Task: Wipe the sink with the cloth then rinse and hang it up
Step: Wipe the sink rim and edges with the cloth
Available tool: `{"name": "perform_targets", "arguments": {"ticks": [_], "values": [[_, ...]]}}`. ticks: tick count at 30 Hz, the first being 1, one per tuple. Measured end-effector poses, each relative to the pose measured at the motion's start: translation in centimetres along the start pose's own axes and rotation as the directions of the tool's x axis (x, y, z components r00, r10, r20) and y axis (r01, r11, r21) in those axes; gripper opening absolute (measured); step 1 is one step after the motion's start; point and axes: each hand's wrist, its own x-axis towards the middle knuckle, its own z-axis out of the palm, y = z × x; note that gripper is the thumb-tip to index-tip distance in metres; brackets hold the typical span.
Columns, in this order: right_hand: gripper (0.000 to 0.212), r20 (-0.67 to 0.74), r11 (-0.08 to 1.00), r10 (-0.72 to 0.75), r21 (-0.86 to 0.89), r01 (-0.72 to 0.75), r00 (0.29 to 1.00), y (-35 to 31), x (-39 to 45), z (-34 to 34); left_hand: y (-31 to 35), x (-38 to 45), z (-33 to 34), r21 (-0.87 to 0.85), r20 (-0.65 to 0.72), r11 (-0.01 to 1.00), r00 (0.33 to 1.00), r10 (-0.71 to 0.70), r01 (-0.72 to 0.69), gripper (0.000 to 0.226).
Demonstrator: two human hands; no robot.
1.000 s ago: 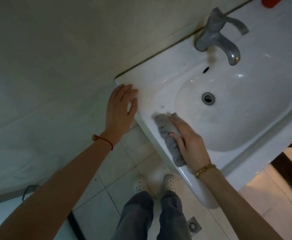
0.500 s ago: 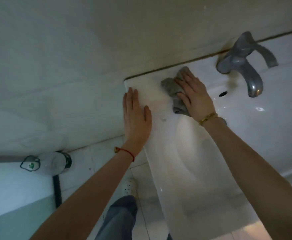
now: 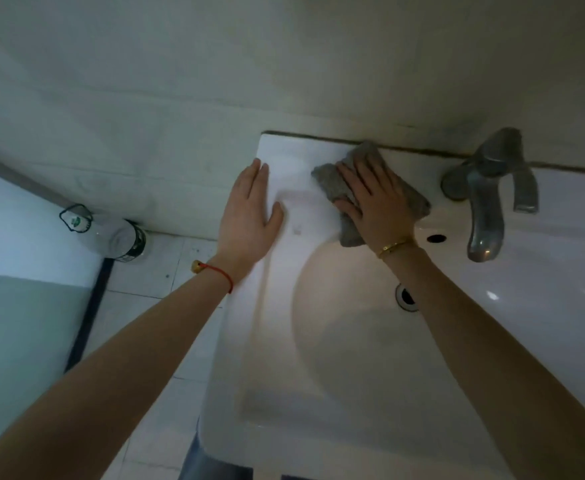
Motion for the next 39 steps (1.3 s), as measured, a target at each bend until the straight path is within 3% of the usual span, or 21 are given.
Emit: {"name": "perform_targets", "arguments": {"ticks": [4, 6, 11, 15, 19, 22, 27, 31, 34, 37, 39], "values": [[0.058, -0.100, 0.971, 0.229, 0.101, -0.219, 0.968, 2.6, -1.9, -0.2, 0.2, 0.1, 0.1, 0.015, -0.023, 1.000, 0.999, -0.027, 0.027, 0.062], [0.056, -0.098, 0.961, 0.272, 0.076, -0.265, 0.957, 1.0, -1.1, -0.1, 0.3, 0.1, 0.1, 0.023, -0.028, 0.999, 0.999, -0.030, 0.031, 0.063], [0.059, 0.026, 0.993, -0.121, 0.002, 0.121, 0.992, -6.0, 4.0, 0.6, 0.2, 0.4, 0.2, 0.025, -0.038, 0.999, 0.999, -0.029, 0.030, 0.063], [0.060, 0.072, 0.973, -0.221, -0.046, 0.224, 0.973, -2.8, 3.6, 0.4, 0.0, 0.2, 0.1, 0.028, -0.041, 0.999, 0.998, -0.043, 0.044, 0.065], [0.059, -0.046, 0.999, 0.008, -0.037, -0.010, 0.999, 3.5, -1.3, 0.3, 0.1, 0.1, 0.0, 0.022, -0.034, 0.998, 0.998, -0.055, 0.056, 0.065], [0.056, -0.065, 0.986, 0.168, 0.017, -0.167, 0.984, 1.6, -0.6, 0.3, 0.2, 0.3, 0.2, 0.018, -0.042, 0.999, 0.998, -0.047, 0.048, 0.065], [0.058, 0.035, 0.996, -0.088, 0.000, 0.088, 0.996, -5.4, 4.5, 0.5, 0.0, 0.4, 0.5, 0.034, -0.043, 0.999, 0.998, -0.037, 0.039, 0.066], [0.060, 0.097, 0.967, -0.241, -0.063, 0.248, 0.966, -1.1, 3.5, -0.2, -0.3, 0.3, 0.3, 0.045, -0.041, 0.998, 0.999, -0.031, 0.032, 0.066], [0.061, 0.011, 0.996, -0.063, -0.055, 0.064, 0.998, 3.9, -0.2, -0.3, -0.2, 0.2, 0.2, 0.038, -0.040, 0.998, 0.998, -0.042, 0.044, 0.065], [0.055, -0.063, 0.994, 0.109, 0.009, -0.109, 0.992, 1.9, -0.2, -0.1, -0.1, 0.4, 0.4, 0.024, -0.032, 0.999, 0.999, -0.041, 0.042, 0.065], [0.054, -0.028, 0.998, 0.059, 0.021, -0.058, 0.998, -1.6, 2.0, 0.2, -0.2, 0.4, 0.5, 0.025, -0.026, 0.999, 0.999, -0.036, 0.037, 0.066]]}}
